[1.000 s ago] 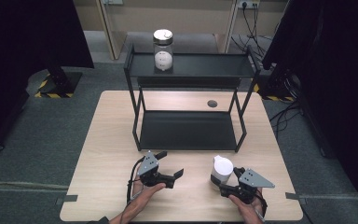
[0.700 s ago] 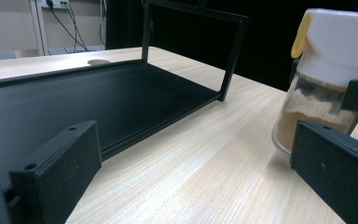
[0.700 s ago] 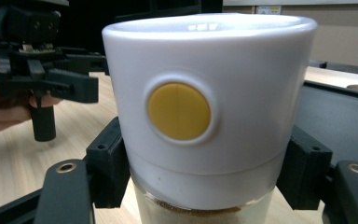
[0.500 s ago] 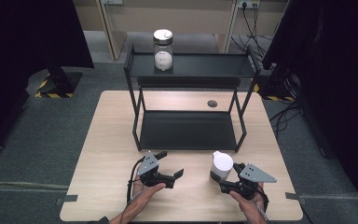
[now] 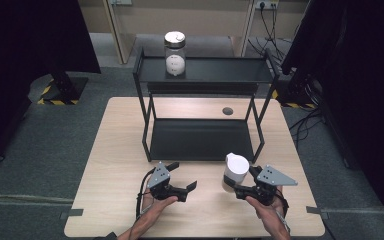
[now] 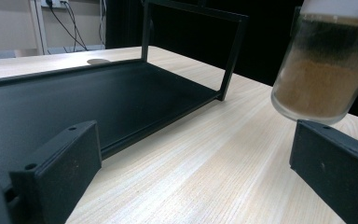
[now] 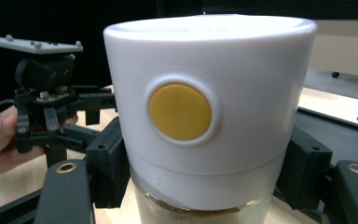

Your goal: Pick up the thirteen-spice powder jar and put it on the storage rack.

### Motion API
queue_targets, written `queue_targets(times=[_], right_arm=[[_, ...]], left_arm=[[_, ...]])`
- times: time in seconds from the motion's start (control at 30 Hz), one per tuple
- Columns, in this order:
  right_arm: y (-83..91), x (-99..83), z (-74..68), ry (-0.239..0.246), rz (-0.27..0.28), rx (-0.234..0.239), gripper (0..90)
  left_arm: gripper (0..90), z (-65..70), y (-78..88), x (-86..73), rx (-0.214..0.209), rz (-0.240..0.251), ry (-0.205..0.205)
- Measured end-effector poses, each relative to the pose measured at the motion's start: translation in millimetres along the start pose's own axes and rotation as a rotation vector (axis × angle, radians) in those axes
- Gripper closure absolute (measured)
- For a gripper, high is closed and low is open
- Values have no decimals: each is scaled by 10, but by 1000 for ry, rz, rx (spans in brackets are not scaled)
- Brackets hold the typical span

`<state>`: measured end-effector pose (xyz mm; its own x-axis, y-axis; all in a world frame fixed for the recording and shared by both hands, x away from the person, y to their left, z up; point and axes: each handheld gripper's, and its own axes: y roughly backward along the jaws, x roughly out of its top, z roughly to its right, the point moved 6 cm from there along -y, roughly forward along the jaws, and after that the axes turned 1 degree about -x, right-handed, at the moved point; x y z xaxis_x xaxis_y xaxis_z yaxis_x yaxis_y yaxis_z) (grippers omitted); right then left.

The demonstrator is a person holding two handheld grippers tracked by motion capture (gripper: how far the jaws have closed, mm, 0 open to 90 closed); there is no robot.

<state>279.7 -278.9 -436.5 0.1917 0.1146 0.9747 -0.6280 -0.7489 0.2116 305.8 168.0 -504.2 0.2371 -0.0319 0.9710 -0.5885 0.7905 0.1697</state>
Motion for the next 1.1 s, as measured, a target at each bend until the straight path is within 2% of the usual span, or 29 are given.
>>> queue_targets(times=[0.47,1.1], right_arm=[[-22,327,47,7,2,18,310],[-110,756,104,12,-8,66,310]], left_arm=[[14,3,-3,-2,0,-1,-1],[15,-1,-7,-6,-3,-6,1]])
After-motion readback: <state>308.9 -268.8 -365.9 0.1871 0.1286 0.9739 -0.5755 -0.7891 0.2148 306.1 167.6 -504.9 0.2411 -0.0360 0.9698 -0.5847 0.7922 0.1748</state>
